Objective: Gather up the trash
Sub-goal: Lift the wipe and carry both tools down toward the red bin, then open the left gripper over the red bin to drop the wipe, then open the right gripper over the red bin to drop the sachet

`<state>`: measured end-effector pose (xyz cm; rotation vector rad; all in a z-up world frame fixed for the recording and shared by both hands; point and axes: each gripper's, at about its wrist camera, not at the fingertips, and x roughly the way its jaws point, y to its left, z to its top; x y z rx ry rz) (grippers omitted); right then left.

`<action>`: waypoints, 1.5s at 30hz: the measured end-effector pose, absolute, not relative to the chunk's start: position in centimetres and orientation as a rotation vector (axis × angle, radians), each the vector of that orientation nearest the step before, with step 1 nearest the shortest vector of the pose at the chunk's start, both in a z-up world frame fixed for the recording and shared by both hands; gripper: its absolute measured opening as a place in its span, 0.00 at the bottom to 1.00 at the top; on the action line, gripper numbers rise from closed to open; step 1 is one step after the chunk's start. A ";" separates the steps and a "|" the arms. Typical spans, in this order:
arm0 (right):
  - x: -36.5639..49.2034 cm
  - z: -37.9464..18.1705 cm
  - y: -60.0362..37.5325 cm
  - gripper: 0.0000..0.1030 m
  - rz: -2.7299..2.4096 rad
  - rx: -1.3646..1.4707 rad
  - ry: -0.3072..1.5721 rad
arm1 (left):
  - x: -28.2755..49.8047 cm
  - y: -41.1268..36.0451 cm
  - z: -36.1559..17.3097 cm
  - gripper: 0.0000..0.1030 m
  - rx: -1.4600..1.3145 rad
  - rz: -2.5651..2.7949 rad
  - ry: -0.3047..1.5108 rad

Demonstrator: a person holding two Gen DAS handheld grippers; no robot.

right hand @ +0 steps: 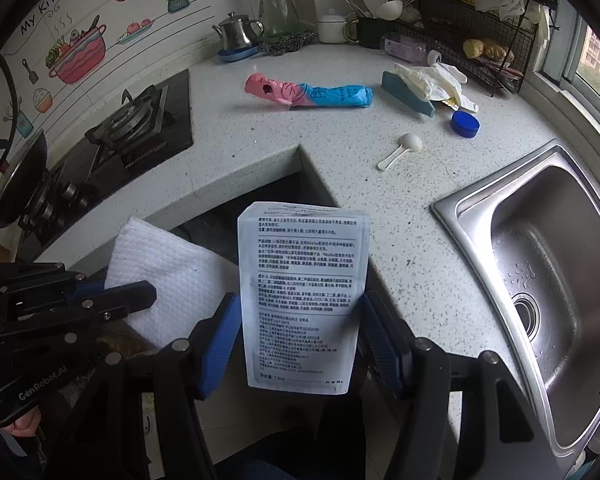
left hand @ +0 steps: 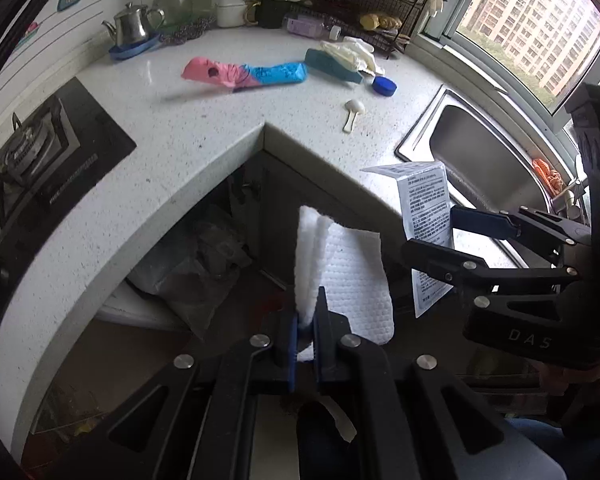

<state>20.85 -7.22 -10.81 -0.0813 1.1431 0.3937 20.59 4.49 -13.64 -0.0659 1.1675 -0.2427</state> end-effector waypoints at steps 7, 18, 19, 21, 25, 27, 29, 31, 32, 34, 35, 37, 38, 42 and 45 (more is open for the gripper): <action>18.8 -14.9 -5.7 0.58 0.390 -0.127 1.190 | 19.7 5.3 -20.0 0.05 -0.076 -0.248 1.247; 17.9 -28.6 -5.4 0.58 0.364 -0.167 1.267 | 22.2 4.9 -37.3 0.05 -0.062 -0.275 1.381; 18.2 -30.0 -5.5 0.58 0.361 -0.173 1.278 | 22.5 4.9 -39.1 0.05 -0.063 -0.285 1.398; 18.7 -32.3 -5.9 0.58 0.359 -0.169 1.279 | 22.8 4.7 -42.1 0.05 -0.057 -0.289 1.396; 19.5 -36.7 -6.8 0.58 0.339 -0.169 1.281 | 23.6 4.0 -47.9 0.05 -0.047 -0.311 1.405; 19.7 -38.5 -7.1 0.58 0.336 -0.166 1.290 | 23.9 3.5 -50.2 0.16 -0.061 -0.327 1.420; 20.1 -39.9 -7.4 0.58 0.334 -0.160 1.307 | 24.0 3.3 -51.6 0.59 -0.058 -0.313 1.431; 20.3 -40.5 -7.7 0.58 0.326 -0.155 1.315 | 23.8 3.5 -51.9 0.74 -0.070 -0.297 1.426; 20.3 -40.5 -7.8 0.58 0.325 -0.154 1.317 | 23.5 3.7 -51.7 0.77 -0.085 -0.293 1.422; 20.2 -40.3 -7.8 0.58 0.322 -0.150 1.325 | 23.1 4.3 -50.9 0.80 -0.108 -0.288 1.420; 20.1 -40.1 -7.8 0.58 0.322 -0.144 1.331 | 22.8 4.5 -50.4 0.82 -0.112 -0.284 1.418; 19.9 -39.7 -8.0 0.58 0.324 -0.137 1.339 | 22.3 4.8 -49.1 0.84 -0.104 -0.271 1.409; 19.9 -39.5 -8.0 0.58 0.327 -0.138 1.343 | 22.2 4.9 -48.8 0.86 -0.095 -0.269 1.409; 20.0 -39.6 -7.9 0.57 0.353 -0.132 1.362 | 21.1 5.7 -46.4 0.91 -0.076 -0.250 1.372; 20.0 -40.5 -7.3 0.57 0.375 -0.141 1.377 | 20.6 6.2 -45.5 0.94 -0.059 -0.221 1.351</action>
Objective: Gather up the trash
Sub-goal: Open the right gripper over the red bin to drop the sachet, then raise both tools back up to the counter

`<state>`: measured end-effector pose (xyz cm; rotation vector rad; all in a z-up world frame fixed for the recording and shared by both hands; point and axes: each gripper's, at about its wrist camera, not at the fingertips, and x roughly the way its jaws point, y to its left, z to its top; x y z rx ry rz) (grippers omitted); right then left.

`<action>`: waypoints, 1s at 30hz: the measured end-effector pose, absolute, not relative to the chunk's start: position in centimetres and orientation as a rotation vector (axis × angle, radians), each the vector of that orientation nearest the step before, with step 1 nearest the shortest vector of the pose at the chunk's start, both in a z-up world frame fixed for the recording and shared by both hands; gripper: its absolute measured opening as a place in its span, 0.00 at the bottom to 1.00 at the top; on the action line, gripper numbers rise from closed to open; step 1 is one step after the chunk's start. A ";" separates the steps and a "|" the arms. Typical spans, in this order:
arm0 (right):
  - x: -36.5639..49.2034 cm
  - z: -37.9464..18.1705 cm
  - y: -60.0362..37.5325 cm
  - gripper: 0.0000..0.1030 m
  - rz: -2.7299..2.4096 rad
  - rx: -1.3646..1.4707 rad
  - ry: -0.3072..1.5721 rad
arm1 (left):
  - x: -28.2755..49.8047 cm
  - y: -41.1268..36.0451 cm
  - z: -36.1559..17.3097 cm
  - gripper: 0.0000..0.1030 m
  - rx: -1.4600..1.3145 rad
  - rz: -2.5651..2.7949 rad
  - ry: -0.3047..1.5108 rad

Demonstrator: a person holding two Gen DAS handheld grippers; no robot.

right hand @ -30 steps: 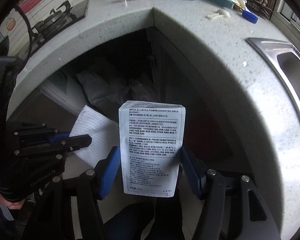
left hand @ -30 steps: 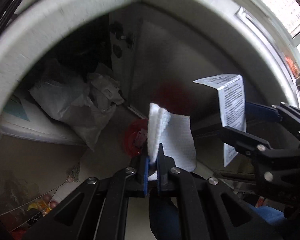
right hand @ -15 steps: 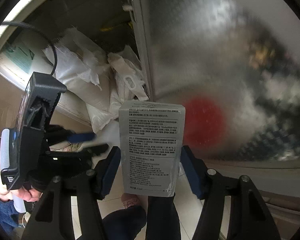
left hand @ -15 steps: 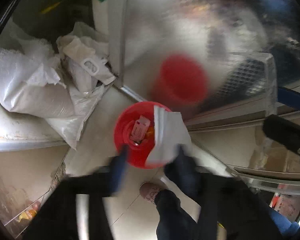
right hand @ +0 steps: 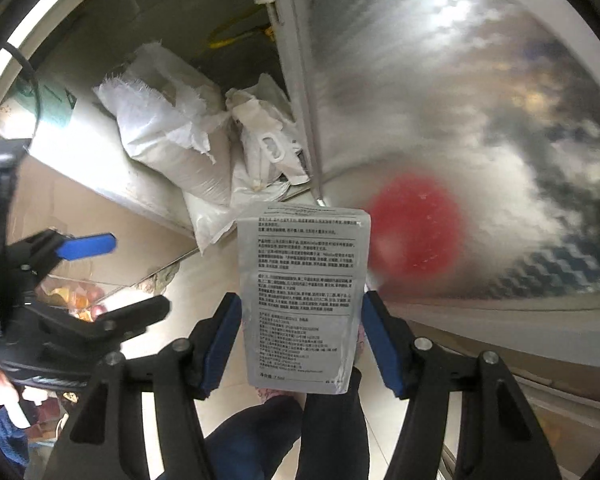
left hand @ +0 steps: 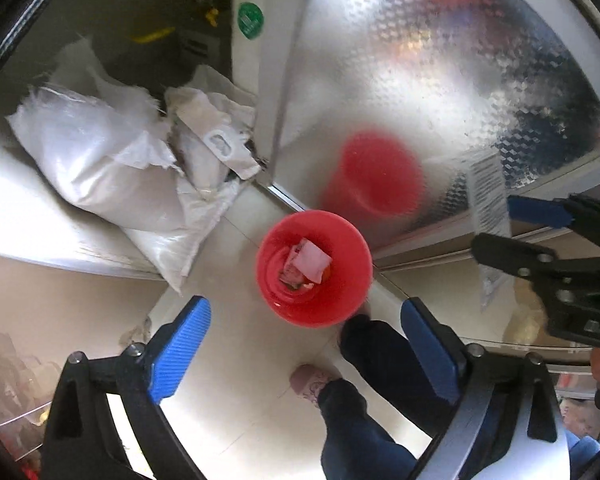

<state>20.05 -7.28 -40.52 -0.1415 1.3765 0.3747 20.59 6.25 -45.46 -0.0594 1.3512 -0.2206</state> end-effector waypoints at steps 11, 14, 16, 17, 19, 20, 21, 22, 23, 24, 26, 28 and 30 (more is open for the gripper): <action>20.0 -44.8 -4.5 0.58 0.430 -0.236 1.399 | 20.0 8.7 -46.5 1.00 -0.102 -0.145 1.354; 19.9 -45.7 -3.8 0.65 0.430 -0.283 1.406 | 19.4 9.4 -47.1 1.00 -0.112 -0.120 1.372; 19.5 -45.6 -3.6 0.84 0.432 -0.308 1.387 | 19.0 9.6 -47.0 1.00 -0.106 -0.112 1.381; 19.3 -45.3 -3.6 0.85 0.439 -0.302 1.382 | 18.8 9.8 -46.8 1.00 -0.101 -0.105 1.379; 19.1 -44.9 -3.7 0.90 0.450 -0.288 1.388 | 18.4 10.1 -46.1 1.00 -0.100 -0.101 1.375; 19.0 -44.6 -3.7 0.90 0.450 -0.288 1.390 | 18.2 10.2 -45.8 1.00 -0.101 -0.099 1.373; 18.9 -44.0 -3.6 0.90 0.451 -0.286 1.389 | 18.1 10.3 -45.2 1.00 -0.102 -0.098 1.370; 18.8 -43.3 -3.6 0.90 0.455 -0.279 1.385 | 17.9 10.5 -44.5 1.00 -0.104 -0.095 1.364; 18.8 -42.5 -3.5 0.90 0.457 -0.274 1.379 | 17.8 10.6 -43.6 1.00 -0.106 -0.094 1.357; 18.7 -41.5 -3.5 0.90 0.459 -0.267 1.370 | 17.6 10.6 -42.7 1.00 -0.109 -0.092 1.347; 18.5 -39.4 -3.4 0.90 0.456 -0.264 1.359 | 17.2 10.7 -40.2 1.00 -0.107 -0.089 1.326; 18.3 -36.5 -3.4 0.90 0.458 -0.250 1.341 | 16.9 10.5 -37.4 1.00 -0.099 -0.089 1.301; 18.0 -33.3 -3.4 0.90 0.464 -0.236 1.320 | 16.5 10.2 -34.2 1.00 -0.095 -0.095 1.273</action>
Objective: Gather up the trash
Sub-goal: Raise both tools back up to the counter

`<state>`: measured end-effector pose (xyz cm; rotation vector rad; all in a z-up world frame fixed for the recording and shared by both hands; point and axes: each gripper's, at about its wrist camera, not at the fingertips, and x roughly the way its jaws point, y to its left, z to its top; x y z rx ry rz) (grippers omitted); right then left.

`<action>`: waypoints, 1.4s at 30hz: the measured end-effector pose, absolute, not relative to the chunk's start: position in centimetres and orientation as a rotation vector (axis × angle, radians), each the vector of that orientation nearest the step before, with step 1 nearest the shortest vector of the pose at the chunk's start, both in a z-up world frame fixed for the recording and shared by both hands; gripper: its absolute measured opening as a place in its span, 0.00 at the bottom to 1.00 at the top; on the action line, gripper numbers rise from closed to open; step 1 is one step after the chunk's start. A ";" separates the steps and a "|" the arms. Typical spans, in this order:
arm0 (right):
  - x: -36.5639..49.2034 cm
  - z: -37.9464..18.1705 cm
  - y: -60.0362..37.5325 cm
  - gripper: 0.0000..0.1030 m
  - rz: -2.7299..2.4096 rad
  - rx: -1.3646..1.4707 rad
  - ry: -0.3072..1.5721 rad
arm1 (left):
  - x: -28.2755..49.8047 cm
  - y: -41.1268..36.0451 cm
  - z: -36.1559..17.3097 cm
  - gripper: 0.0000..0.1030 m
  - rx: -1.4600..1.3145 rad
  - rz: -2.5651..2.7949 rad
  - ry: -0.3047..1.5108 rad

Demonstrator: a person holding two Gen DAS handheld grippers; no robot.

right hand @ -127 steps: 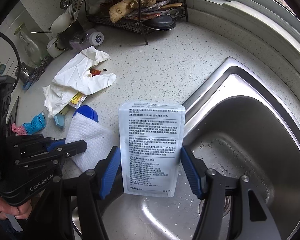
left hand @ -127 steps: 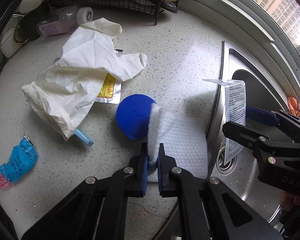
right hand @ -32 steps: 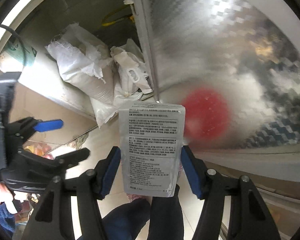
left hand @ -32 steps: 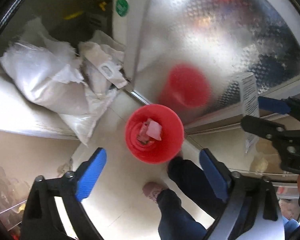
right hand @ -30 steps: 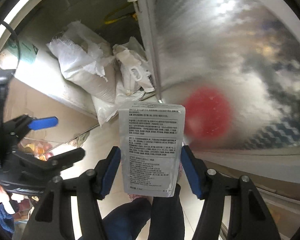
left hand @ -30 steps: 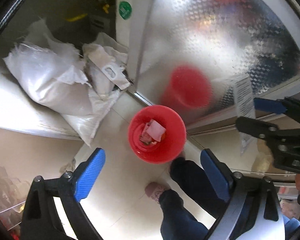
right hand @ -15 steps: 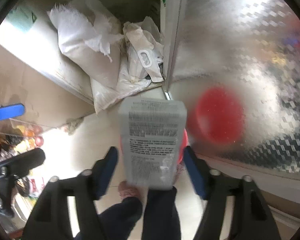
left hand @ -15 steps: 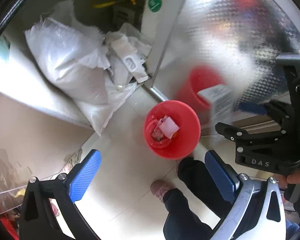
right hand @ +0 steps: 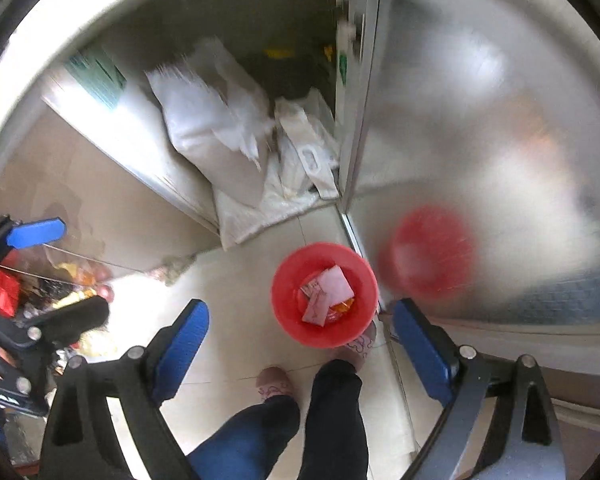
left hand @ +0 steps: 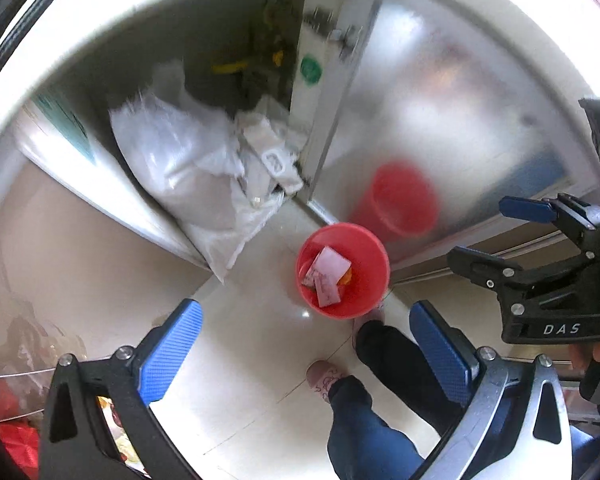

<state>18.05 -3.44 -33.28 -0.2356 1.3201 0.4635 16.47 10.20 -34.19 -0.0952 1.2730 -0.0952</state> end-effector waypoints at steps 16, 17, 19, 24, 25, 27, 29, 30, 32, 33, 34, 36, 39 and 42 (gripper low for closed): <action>18.6 -12.8 -7.8 0.90 0.404 -0.163 1.112 | 18.3 6.2 -14.2 1.00 -0.060 -0.146 1.073; 19.0 -12.0 -8.2 0.90 0.395 -0.154 1.102 | 18.9 6.1 -13.3 1.00 -0.055 -0.155 1.060; 20.0 -10.5 -8.9 0.90 0.381 -0.143 1.084 | 20.1 5.5 -11.8 1.00 -0.036 -0.171 1.039; 22.6 -8.4 -10.4 0.90 0.355 -0.137 1.021 | 23.7 4.3 -9.3 1.00 -0.002 -0.191 0.999; 23.3 -7.9 -10.9 0.90 0.351 -0.134 1.013 | 24.7 4.1 -8.9 1.00 -0.003 -0.193 0.999; 24.8 -7.5 -11.4 0.90 0.350 -0.126 1.007 | 26.5 3.8 -8.3 1.00 -0.014 -0.207 0.998; 26.4 -7.2 -11.7 0.90 0.352 -0.125 1.006 | 28.3 3.0 -7.7 1.00 -0.007 -0.218 0.995; 27.3 -7.2 -11.8 0.90 0.354 -0.124 1.003 | 29.2 2.7 -7.4 1.00 0.001 -0.220 0.993; 28.8 -6.9 -12.2 0.90 0.357 -0.124 1.001 | 31.2 2.2 -7.2 1.00 0.013 -0.227 0.993; 29.6 -6.9 -12.2 0.90 0.360 -0.124 1.002 | 32.3 2.0 -7.1 1.00 0.022 -0.230 0.998; 30.4 -6.8 -12.6 0.90 0.362 -0.123 1.005 | 33.3 1.8 -7.0 1.00 0.029 -0.234 1.001; 32.2 -6.7 -13.2 0.90 0.370 -0.116 1.021 | 34.8 1.4 -7.0 1.00 0.038 -0.241 1.008; 33.9 -6.8 -13.6 0.90 0.381 -0.115 1.041 | 37.4 1.0 -7.2 1.00 0.066 -0.237 1.025; 35.6 -7.3 -13.9 0.90 0.381 -0.118 1.059 | 39.5 0.9 -7.7 1.00 0.083 -0.240 1.046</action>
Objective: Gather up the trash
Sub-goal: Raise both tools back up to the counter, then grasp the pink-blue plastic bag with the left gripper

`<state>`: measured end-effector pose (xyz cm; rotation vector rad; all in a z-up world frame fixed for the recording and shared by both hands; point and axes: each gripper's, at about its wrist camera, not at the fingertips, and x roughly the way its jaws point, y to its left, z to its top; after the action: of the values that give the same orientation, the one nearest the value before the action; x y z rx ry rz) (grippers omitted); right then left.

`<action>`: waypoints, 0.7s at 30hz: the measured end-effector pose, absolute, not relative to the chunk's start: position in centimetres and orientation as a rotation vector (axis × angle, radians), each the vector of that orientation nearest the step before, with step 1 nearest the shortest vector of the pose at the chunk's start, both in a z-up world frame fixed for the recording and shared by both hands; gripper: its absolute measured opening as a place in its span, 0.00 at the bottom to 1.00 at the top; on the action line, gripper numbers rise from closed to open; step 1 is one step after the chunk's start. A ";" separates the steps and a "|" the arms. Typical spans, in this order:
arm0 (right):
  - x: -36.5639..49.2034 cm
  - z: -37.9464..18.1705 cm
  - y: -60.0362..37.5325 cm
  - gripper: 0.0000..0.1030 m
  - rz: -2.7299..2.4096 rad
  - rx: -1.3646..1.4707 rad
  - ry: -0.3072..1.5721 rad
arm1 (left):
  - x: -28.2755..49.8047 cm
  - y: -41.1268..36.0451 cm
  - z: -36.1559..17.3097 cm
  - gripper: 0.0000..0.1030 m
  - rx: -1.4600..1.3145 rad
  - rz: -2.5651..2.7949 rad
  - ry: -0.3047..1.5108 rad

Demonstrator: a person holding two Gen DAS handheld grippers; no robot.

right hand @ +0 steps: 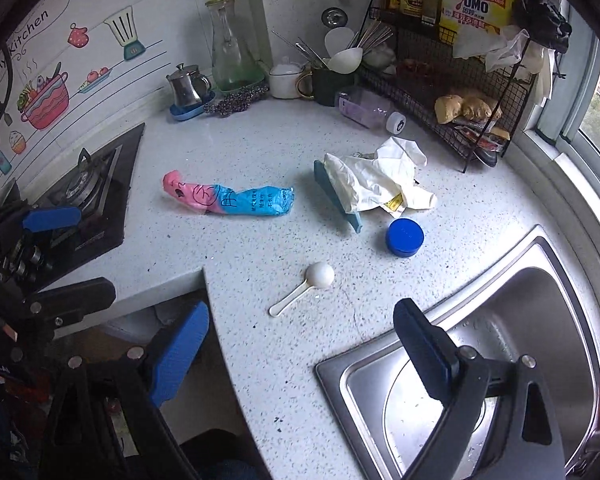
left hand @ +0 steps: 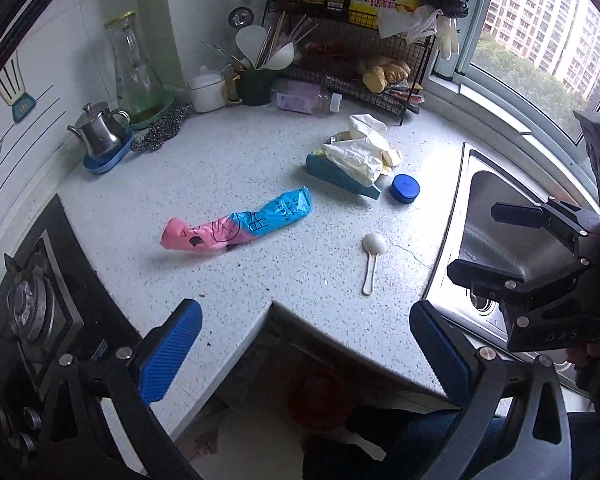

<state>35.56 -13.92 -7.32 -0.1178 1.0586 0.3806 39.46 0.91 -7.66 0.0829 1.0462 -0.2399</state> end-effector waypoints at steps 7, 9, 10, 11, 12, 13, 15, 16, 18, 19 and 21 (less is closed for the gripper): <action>38.2 -9.2 -14.3 0.90 0.337 -0.057 1.123 | 43.7 1.0 -9.1 1.00 0.150 -0.303 1.089; 38.9 -9.7 -14.2 0.90 0.310 -0.046 1.132 | 45.2 1.3 -9.6 1.00 0.170 -0.333 1.101; 39.3 -10.0 -14.1 0.90 0.290 -0.038 1.140 | 46.2 1.4 -10.0 1.00 0.180 -0.356 1.111; 39.7 -10.2 -13.9 0.90 0.278 -0.023 1.149 | 46.9 1.5 -10.3 1.00 0.189 -0.375 1.119; 40.1 -10.5 -13.8 0.90 0.258 -0.012 1.155 | 47.7 1.7 -10.7 1.00 0.200 -0.395 1.124; 40.5 -10.9 -13.6 0.90 0.227 -0.001 1.161 | 48.5 1.8 -11.0 1.00 0.214 -0.419 1.127; 41.1 -11.5 -13.3 0.90 0.170 0.024 1.168 | 50.3 1.9 -11.8 1.00 0.248 -0.468 1.137; 41.4 -12.0 -13.2 0.90 0.143 0.032 1.178 | 51.2 2.1 -12.3 1.00 0.264 -0.492 1.143; 42.1 -13.0 -12.9 0.90 0.095 0.062 1.203 | 52.8 2.4 -13.3 1.00 0.282 -0.537 1.154; 42.3 -13.5 -12.8 0.90 0.070 0.079 1.217 | 53.5 2.5 -13.8 1.00 0.285 -0.565 1.159; 42.6 -14.3 -12.5 0.90 0.029 0.100 1.233 | 55.0 2.6 -15.0 1.00 0.297 -0.611 1.171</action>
<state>42.56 -12.52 -14.28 0.1001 1.2333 0.0290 54.99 2.63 -15.04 0.2973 1.1709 -0.6114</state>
